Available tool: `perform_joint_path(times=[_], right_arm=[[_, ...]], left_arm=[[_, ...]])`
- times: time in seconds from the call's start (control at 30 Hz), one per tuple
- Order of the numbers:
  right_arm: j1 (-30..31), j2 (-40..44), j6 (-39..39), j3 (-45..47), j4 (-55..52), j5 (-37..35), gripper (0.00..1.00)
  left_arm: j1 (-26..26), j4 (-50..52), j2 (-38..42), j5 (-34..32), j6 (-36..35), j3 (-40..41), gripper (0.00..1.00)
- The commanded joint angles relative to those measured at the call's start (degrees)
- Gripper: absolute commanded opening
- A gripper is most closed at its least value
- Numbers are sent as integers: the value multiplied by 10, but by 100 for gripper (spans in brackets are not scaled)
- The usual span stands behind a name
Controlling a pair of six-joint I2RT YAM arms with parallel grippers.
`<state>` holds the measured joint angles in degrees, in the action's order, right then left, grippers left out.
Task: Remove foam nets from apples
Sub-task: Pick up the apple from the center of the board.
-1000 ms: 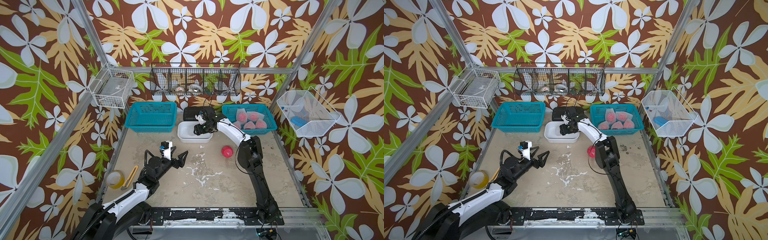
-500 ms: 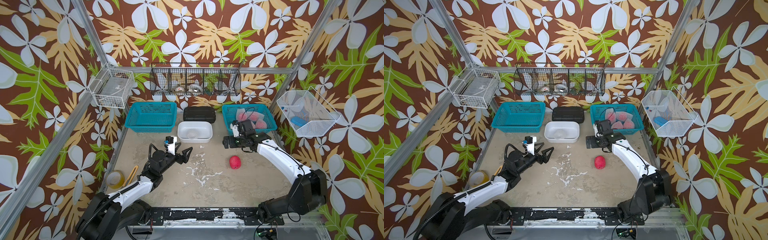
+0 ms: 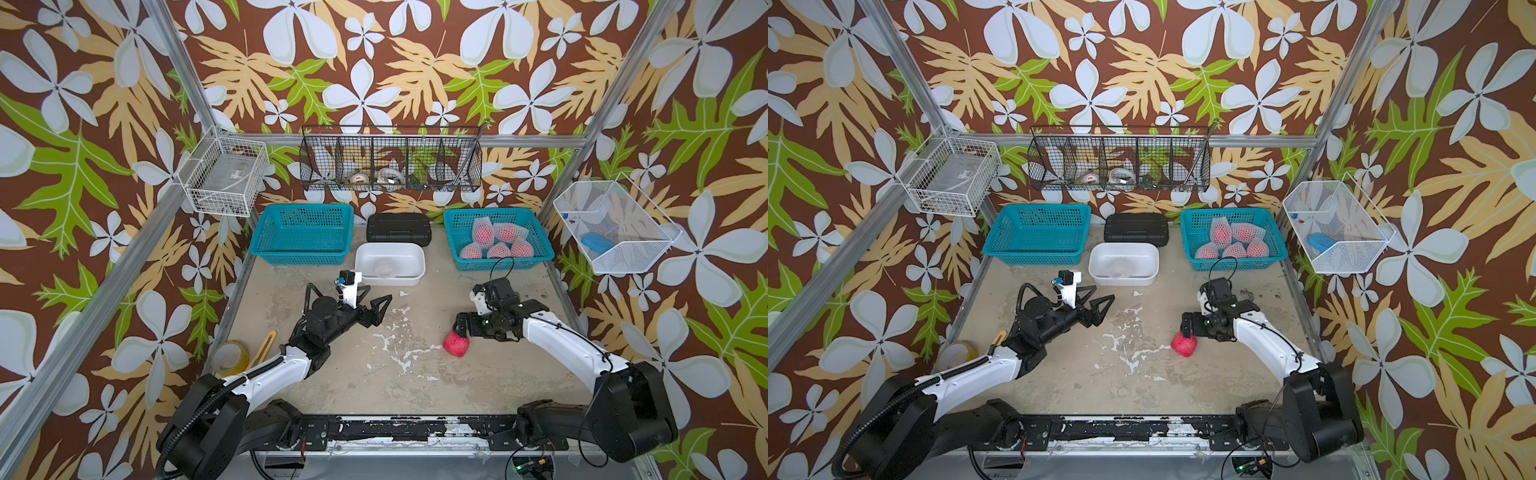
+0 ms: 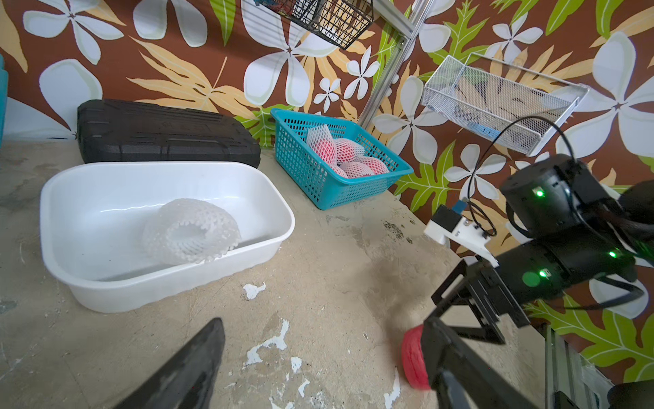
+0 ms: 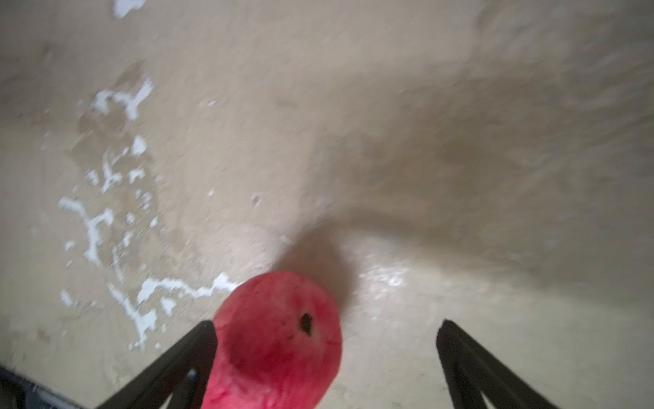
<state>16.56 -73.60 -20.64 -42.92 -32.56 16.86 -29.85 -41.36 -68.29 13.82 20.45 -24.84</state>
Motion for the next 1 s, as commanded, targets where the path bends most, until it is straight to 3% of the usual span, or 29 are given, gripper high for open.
perform_joint_path(times=[0.0, 0.3, 0.47, 0.6, 0.97], right_arm=[[11, 12, -37, 26, 25, 39, 100], [93, 16, -91, 42, 41, 60, 100], [114, 36, -103, 17, -33, -16, 100], [138, 41, -114, 8, -67, -36, 100], [246, 8, -175, 20, -41, -2, 97]], left_arm=[[0, -18, -10, 6, 2, 6, 89], [0, -6, -2, 1, -1, 7, 88], [0, -13, -9, 4, 3, 10, 88], [0, -29, -21, 11, 13, 13, 88], [0, -27, -13, 2, 9, 16, 88]])
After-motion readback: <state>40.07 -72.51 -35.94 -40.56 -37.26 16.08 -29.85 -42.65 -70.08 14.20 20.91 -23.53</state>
